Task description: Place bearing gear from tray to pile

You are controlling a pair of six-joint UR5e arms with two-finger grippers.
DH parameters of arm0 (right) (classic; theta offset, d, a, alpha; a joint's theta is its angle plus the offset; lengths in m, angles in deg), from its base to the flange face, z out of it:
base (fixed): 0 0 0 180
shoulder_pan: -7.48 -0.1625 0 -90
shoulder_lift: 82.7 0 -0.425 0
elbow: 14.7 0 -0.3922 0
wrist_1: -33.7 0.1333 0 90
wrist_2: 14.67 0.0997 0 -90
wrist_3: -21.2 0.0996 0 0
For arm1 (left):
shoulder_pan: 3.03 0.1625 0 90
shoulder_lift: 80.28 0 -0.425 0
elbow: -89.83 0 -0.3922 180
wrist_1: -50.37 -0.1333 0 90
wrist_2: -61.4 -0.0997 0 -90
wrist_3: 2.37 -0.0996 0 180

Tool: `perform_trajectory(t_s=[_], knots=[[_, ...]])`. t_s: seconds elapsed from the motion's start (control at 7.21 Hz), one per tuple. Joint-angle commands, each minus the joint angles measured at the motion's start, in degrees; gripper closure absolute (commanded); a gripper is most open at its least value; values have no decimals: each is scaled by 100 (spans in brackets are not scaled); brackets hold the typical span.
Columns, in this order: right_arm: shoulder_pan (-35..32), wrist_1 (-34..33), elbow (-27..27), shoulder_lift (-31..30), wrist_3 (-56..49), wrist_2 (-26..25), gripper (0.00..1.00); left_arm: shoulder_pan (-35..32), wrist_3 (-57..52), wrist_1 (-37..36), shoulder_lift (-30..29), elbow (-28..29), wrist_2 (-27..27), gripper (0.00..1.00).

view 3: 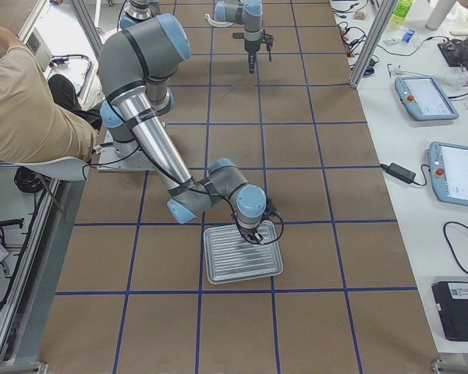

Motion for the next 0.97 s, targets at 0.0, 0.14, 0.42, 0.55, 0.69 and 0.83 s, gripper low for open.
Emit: perform_trajectory(t_s=[0.0, 0.14, 0.42, 0.55, 0.69, 0.83], knots=[[-38, 7, -52, -78, 384, -56, 100, 986, -891, 665, 377, -15, -8, 100], [-82, -36, -96, -313, 691, 22, 100, 1427, -1183, 1024, 579, -50, -165, 100], [-754, 42, -10, -841, 2121, 15, 100, 2375, -2367, 1318, 896, -434, -509, 100], [-1429, 208, 61, -1208, 2753, -64, 100, 2902, -3277, 1249, 1011, -689, -518, 100], [-1836, 793, 105, -1699, 3795, 22, 100, 3325, -3869, 1248, 1064, -779, -509, 100], [-2476, 1007, 123, -1887, 4649, 6, 100, 3599, -4145, 1248, 1064, -971, -509, 100]])
